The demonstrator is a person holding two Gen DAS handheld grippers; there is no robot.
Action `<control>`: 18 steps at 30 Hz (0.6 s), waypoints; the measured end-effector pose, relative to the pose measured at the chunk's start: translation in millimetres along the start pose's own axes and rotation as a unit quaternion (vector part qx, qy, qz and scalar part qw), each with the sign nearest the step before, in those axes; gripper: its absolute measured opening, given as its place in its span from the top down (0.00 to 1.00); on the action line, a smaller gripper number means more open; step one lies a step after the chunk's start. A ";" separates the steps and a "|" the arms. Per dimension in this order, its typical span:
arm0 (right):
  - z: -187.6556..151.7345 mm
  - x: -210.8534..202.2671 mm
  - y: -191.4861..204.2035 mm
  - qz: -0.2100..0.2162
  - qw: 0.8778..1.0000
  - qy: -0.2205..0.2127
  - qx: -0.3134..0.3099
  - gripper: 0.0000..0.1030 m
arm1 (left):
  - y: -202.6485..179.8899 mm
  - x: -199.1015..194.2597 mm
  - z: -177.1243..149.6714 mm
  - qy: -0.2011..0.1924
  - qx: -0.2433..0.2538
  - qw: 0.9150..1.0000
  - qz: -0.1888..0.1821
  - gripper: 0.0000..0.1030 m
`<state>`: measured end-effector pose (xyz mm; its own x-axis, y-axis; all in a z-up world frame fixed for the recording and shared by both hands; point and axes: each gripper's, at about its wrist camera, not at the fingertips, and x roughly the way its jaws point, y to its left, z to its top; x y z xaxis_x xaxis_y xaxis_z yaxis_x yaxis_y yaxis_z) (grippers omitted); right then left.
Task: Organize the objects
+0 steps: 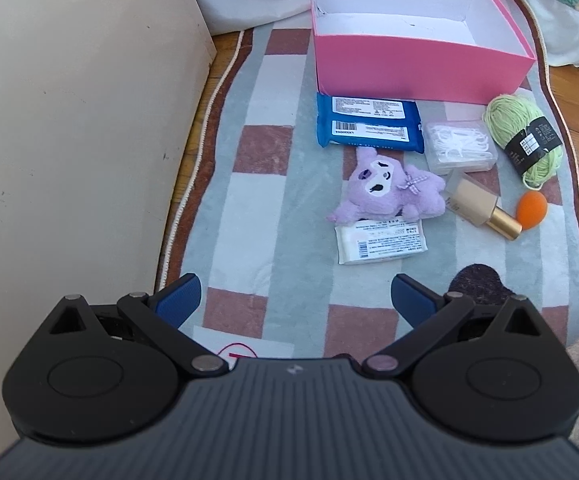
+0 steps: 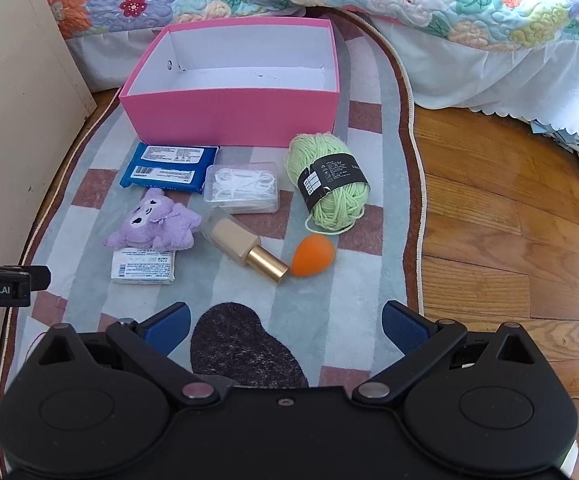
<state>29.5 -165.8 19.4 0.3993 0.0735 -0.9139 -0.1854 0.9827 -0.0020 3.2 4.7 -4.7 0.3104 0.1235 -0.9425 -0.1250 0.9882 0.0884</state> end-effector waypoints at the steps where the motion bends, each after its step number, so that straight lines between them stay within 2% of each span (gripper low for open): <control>1: 0.0 -0.8 -0.6 0.000 1.000 -0.001 0.001 0.00 | 0.4 -0.6 -0.4 -0.001 -0.001 1.000 0.001 0.00; 18: -3.6 -3.7 -2.2 -0.002 1.000 -0.003 0.004 0.00 | 2.8 -4.8 -9.2 -0.013 -0.009 1.000 -0.007 0.00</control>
<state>25.2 -168.9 21.3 0.4049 0.0706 -0.9116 -0.1764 0.9843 -0.0022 -7.3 6.0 -2.9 0.3358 0.1123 -0.9352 -0.1372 0.9881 0.0694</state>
